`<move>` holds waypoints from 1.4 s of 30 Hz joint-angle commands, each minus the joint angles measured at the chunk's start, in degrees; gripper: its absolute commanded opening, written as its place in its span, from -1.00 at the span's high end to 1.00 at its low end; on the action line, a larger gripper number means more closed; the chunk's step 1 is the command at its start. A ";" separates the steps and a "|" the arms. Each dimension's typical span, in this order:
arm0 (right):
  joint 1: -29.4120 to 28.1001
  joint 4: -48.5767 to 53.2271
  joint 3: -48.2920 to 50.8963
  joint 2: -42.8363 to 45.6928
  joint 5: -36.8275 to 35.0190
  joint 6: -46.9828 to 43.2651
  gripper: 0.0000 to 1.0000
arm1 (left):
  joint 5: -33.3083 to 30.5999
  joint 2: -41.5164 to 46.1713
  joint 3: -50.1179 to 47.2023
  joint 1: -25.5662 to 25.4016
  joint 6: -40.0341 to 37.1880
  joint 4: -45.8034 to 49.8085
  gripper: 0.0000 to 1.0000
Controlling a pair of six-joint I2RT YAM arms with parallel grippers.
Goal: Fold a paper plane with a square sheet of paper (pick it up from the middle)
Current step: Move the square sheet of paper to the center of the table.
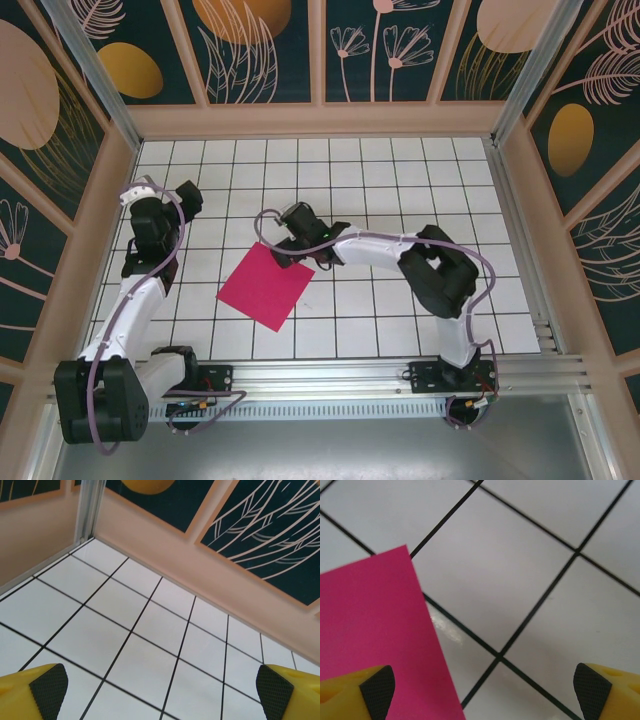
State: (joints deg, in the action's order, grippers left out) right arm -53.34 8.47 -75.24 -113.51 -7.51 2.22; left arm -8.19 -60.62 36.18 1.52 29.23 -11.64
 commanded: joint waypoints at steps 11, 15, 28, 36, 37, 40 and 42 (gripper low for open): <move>-0.51 6.75 -3.26 -6.55 -7.38 -8.02 -0.89 | -2.00 -2.28 1.49 0.22 0.35 2.06 -0.97; 2.38 6.91 -0.12 -5.23 -11.99 -7.17 -0.89 | -1.99 -3.05 1.74 0.22 0.39 1.98 -0.97; 22.69 7.58 11.83 1.95 -15.79 4.18 -0.90 | -1.13 -5.36 2.05 0.16 1.00 1.93 -0.97; 25.60 16.73 1.08 7.25 -8.02 10.90 -0.93 | 0.32 -6.20 2.14 0.23 1.94 2.15 -0.97; 25.65 16.91 0.25 7.66 -4.55 11.63 -0.93 | 0.78 -6.35 2.05 0.24 2.05 2.16 -0.97; 25.31 16.65 -1.64 6.50 4.85 13.13 -0.93 | 1.74 -6.70 1.92 0.22 2.61 2.15 -0.97; 24.50 17.21 -3.47 4.19 6.39 13.34 -0.92 | 2.55 -6.79 1.79 0.22 3.22 2.03 -0.97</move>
State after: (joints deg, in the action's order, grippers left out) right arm -27.86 22.65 -76.12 -108.86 -8.67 13.06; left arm -7.42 -67.11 36.45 1.52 30.94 -9.98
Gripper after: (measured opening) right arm 0.962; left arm 0.985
